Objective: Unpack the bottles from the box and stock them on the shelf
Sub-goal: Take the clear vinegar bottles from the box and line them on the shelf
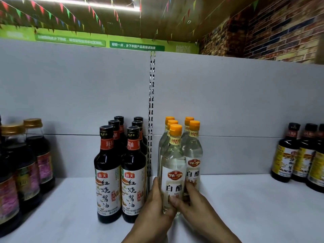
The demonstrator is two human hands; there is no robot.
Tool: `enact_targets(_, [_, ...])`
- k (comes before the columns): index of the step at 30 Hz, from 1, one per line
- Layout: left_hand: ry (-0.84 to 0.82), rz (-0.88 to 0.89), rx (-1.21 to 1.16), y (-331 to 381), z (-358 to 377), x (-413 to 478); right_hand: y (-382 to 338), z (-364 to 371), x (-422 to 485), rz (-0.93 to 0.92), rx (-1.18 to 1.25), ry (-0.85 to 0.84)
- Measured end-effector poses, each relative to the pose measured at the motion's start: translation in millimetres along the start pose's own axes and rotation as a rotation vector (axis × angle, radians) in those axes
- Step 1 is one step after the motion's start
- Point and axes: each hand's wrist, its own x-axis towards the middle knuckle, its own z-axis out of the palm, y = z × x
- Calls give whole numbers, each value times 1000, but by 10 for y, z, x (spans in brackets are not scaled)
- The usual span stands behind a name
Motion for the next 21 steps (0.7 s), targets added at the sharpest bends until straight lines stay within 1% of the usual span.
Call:
enact_targets(5, [-4,27,38,18,-27,-61,-125,-79,-150,-10,-16,42])
enact_targets(13, [88,126,64,218,-60,-316,-326,-171,-519,12,-74,153])
enact_targets(21, [85,302,65,546,185,-651,-303,-287,-1051,113,-144,251])
